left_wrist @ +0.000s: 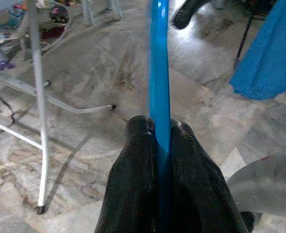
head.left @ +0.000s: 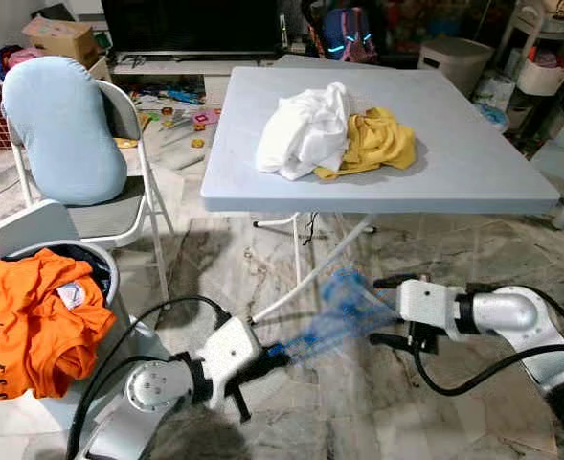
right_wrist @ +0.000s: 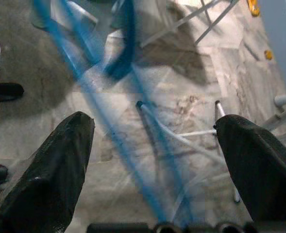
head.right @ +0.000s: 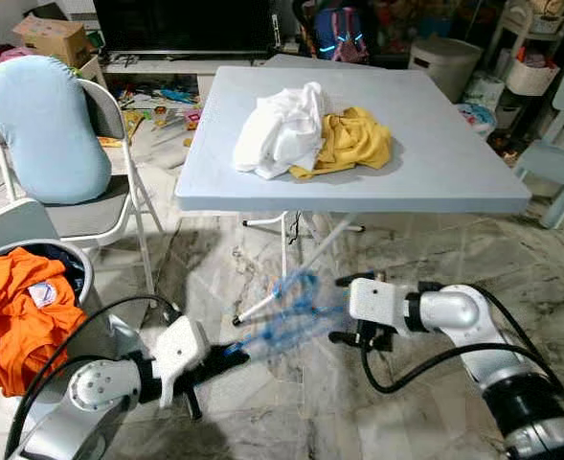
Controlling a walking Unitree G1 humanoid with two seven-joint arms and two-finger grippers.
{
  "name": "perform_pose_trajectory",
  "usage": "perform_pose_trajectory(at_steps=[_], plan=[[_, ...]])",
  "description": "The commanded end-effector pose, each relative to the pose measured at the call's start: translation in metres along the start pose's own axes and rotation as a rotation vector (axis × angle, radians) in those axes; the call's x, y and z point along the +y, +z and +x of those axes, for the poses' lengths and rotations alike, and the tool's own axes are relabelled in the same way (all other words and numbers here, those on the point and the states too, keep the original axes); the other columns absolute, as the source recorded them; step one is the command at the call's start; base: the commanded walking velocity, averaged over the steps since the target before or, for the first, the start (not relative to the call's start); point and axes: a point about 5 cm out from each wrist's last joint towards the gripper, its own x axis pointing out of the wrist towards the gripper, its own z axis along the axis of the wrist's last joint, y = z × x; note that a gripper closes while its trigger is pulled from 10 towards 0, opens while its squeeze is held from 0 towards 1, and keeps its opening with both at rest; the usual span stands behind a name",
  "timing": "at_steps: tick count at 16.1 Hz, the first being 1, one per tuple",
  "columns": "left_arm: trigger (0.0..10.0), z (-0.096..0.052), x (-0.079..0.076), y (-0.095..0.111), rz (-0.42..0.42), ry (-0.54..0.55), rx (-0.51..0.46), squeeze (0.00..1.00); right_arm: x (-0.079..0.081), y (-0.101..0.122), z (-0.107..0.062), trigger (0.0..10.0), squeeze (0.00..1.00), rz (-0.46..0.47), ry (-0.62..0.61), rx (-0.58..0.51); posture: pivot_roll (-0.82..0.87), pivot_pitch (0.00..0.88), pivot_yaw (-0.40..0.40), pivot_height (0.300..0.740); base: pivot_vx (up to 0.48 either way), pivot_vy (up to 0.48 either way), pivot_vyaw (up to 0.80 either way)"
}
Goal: Hang hanger
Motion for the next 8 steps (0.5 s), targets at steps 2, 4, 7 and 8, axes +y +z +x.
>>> perform_pose_trajectory(at_steps=[2, 4, 7, 8], plan=[[10.0, -0.001, 0.0006, 0.0022, 0.015, -0.02, -0.005, 0.0, -0.0061, 0.0022, -0.0023, 10.0, 0.0, -0.028, -0.001, 0.004, 0.05, 0.025, -0.024, 0.74, 0.0, 0.0, 0.0], [10.0, -0.0006, 0.0003, 0.0007, 0.02, -0.023, -0.001, 0.0, -0.0067, 0.0006, -0.0044, 10.0, 0.0, -0.018, 0.01, 0.009, 0.05, 0.025, -0.02, 0.74, 0.0, 0.0, 0.0], [10.0, -0.0002, -0.0006, 0.0015, 0.027, -0.028, 0.002, 0.0, -0.0024, -0.0025, -0.0064, 0.0, 0.0, -0.007, 0.077, 0.022, 0.05, 0.025, -0.021, 0.74, 0.0, 0.0, 0.0], [10.0, -0.0001, -0.0015, 0.0017, 0.03, -0.03, 0.002, 0.0, -0.0012, -0.0054, -0.0084, 0.0, 0.0, -0.014, 0.113, 0.048, 0.05, 0.024, -0.02, 0.74, 0.0, 0.0, 0.0]])
